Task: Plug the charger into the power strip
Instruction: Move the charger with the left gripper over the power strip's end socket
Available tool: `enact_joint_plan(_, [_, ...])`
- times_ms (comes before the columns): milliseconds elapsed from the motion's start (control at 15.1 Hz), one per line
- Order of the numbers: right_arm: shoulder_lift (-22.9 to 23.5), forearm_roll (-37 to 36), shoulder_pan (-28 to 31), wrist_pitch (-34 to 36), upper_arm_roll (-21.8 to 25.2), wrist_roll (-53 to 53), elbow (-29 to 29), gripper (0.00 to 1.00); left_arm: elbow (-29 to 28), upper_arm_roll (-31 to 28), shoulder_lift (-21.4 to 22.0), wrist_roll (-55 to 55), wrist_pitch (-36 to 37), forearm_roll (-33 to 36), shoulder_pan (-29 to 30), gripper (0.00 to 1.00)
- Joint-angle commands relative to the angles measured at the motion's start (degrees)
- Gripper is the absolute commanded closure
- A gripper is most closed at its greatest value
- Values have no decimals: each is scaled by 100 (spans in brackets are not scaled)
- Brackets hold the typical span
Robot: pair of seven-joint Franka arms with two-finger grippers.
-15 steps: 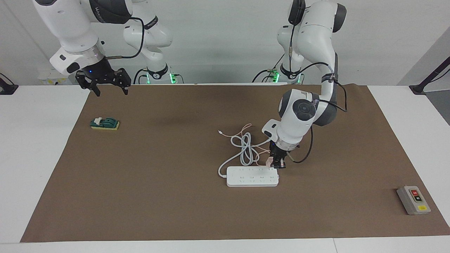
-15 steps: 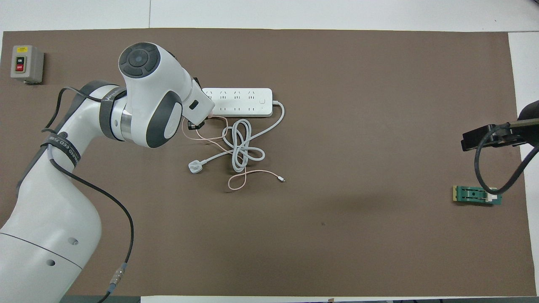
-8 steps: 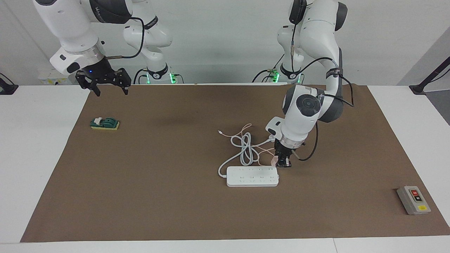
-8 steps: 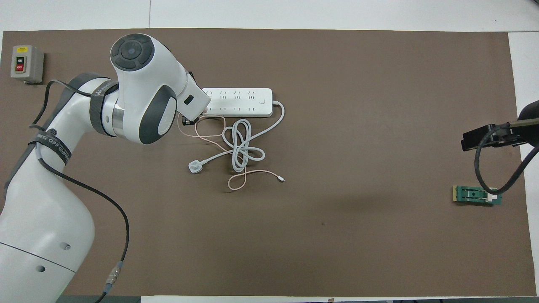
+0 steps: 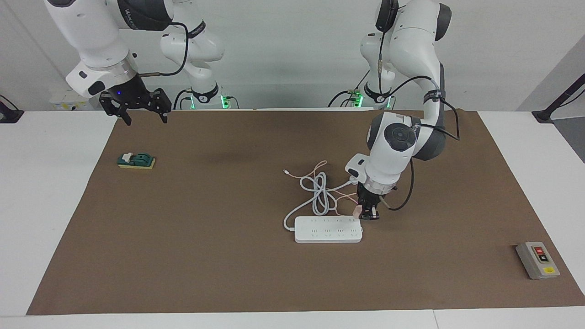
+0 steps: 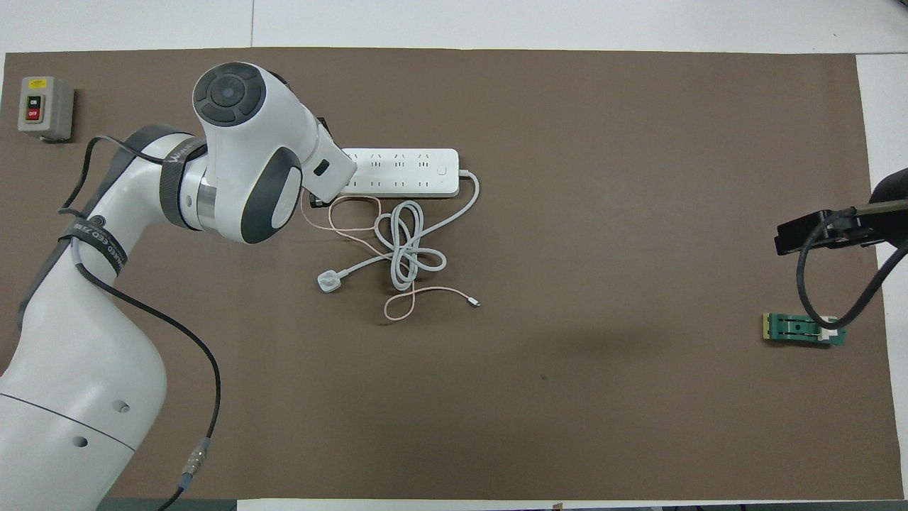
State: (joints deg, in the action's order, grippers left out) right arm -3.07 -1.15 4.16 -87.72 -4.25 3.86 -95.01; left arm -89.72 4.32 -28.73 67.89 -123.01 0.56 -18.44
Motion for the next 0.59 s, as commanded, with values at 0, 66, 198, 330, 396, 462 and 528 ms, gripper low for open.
enact_joint_plan(0, [0,-8,41,9,-58,-123,0,0,-90,-28,8,-127,-171,129,-11,100])
enact_joint_plan(66, [0,-8,41,9,-58,-123,0,0,-90,-28,8,-144,-171,129,-19,100])
enact_joint_plan(198, [-9,-17,32,9,-67,-123,0,0,-99,-28,8,-214,-189,129,-11,100])
enact_joint_plan(330, [0,-17,41,9,-67,-123,0,0,-134,-28,-1,-258,-267,129,-11,100])
enact_joint_plan(396, [0,-17,41,9,-67,-114,0,0,-143,-19,-1,-293,-303,129,-2,100])
enact_joint_plan(462, [0,-17,32,9,-67,-123,-9,0,-143,-19,-1,-302,-320,129,-2,100])
enact_joint_plan(528, [-9,-8,32,9,-67,-123,-9,0,-169,-28,-1,-311,-338,129,-2,100])
